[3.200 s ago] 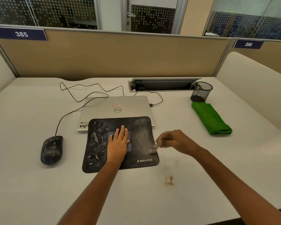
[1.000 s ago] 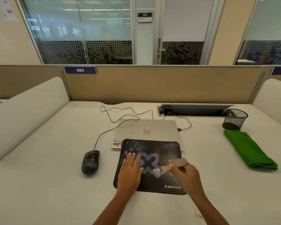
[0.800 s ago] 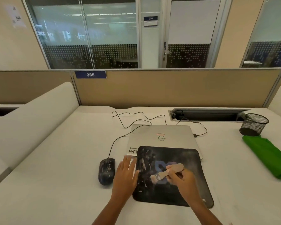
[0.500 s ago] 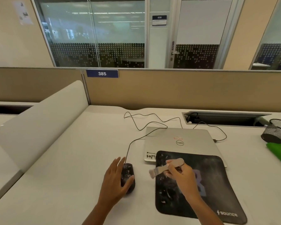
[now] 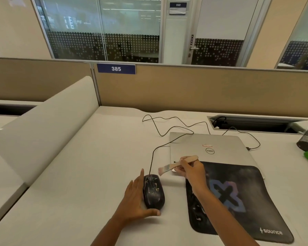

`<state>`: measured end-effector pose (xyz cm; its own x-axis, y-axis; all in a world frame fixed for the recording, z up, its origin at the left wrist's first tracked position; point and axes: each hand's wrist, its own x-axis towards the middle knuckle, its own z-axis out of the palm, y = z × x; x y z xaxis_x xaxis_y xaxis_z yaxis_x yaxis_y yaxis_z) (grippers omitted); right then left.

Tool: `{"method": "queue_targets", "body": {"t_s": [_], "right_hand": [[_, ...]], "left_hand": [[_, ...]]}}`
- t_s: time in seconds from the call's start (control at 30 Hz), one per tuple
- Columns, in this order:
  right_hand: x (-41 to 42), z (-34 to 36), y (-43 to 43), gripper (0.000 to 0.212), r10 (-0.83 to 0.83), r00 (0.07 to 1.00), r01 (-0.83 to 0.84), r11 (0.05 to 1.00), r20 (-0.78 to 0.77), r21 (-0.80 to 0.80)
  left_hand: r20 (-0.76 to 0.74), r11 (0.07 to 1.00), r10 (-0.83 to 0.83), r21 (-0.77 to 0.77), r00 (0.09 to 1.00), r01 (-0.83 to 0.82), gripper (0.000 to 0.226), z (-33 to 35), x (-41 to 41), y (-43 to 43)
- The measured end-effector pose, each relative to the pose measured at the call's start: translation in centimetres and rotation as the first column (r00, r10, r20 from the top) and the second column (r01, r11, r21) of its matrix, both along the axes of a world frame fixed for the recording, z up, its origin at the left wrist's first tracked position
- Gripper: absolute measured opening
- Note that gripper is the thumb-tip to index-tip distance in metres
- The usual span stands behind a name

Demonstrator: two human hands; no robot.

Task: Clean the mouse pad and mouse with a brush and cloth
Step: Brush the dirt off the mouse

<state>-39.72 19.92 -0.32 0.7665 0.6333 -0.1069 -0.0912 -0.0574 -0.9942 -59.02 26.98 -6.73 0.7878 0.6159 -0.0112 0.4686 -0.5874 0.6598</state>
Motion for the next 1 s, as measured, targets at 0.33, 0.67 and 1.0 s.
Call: {"method": "queue_targets", "body": {"t_s": [0.33, 0.67, 1.0], "right_hand": [[-0.1, -0.3, 1.9, 0.014, 0.026, 0.988, -0.037, 0.997, -0.153, -0.073], [0.9, 0.0, 1.4, 0.017, 0.004, 1.000, -0.001, 0.992, 0.024, -0.129], [-0.1, -1.4, 1.6, 0.005, 0.017, 1.000, -0.013, 0.987, 0.021, -0.163]], "left_hand": [[-0.053, 0.997, -0.069, 0.030, 0.996, 0.070, 0.128, 0.5, -0.1, 1.1], [-0.038, 0.987, -0.155, 0.031, 0.987, 0.156, 0.120, 0.7, -0.4, 3.1], [-0.036, 0.981, -0.189, 0.045, 0.981, 0.190, 0.117, 0.6, -0.5, 3.2]]}}
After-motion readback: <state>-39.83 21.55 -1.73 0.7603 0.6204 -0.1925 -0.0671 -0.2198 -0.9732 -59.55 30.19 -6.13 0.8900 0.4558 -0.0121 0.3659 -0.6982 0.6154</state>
